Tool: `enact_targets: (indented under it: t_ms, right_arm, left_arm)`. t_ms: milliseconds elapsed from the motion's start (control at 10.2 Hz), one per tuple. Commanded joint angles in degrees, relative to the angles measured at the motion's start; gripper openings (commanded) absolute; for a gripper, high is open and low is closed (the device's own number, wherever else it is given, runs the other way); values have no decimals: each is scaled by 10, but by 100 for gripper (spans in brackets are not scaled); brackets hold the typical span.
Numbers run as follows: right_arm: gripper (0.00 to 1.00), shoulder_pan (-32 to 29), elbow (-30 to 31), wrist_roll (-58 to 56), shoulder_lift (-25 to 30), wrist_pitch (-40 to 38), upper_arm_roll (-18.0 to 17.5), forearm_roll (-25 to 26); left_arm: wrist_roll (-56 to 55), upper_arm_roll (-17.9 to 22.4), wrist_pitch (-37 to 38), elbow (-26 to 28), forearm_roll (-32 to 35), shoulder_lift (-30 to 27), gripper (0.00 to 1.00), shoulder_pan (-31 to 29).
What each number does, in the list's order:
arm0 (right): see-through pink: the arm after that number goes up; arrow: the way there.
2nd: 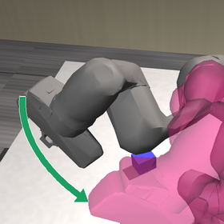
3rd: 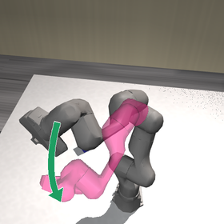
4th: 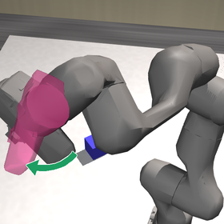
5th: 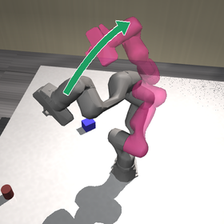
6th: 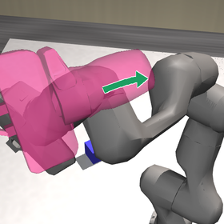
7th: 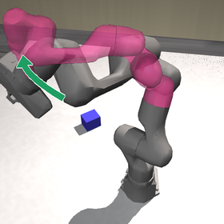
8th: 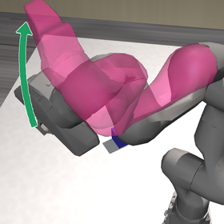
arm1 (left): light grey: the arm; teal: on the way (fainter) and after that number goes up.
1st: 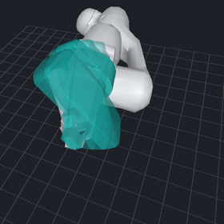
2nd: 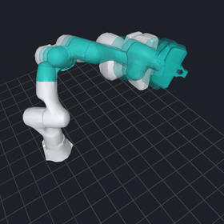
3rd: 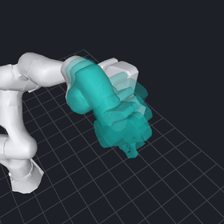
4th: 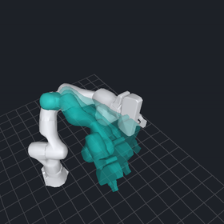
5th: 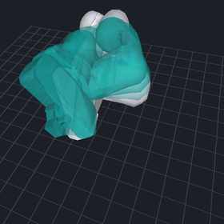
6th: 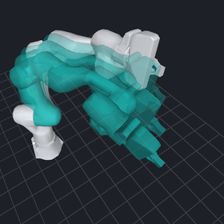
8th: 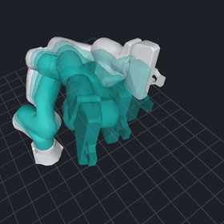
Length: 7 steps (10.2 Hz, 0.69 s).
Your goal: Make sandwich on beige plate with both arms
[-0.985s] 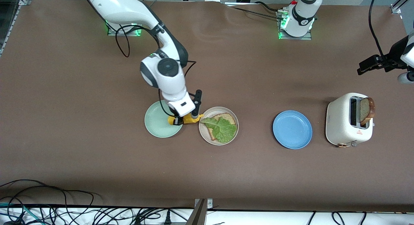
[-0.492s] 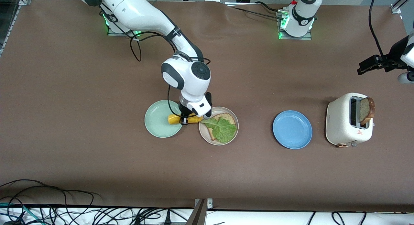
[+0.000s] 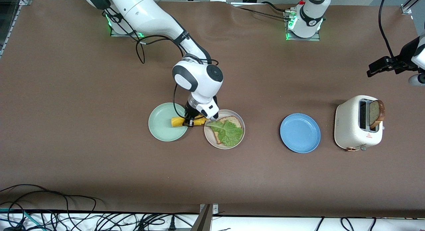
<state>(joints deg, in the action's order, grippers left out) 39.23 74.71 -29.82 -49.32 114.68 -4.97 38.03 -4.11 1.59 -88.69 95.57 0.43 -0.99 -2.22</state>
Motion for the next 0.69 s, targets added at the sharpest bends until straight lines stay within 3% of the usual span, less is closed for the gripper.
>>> enact_targets:
  t_ms: [0,394,591]
  right_arm:
    - [0,9,-27,20,-16,-20,0,26]
    - [0,-5,-27,20,-5,-16,-6,21]
    - [0,-31,-26,10,31,-20,-16,-11]
  left_arm:
    - [7,-1,7,-17,16,6,100,-2]
    - [7,-1,7,-17,17,6,100,-2]
    - [7,0,7,-17,18,6,100,-1]
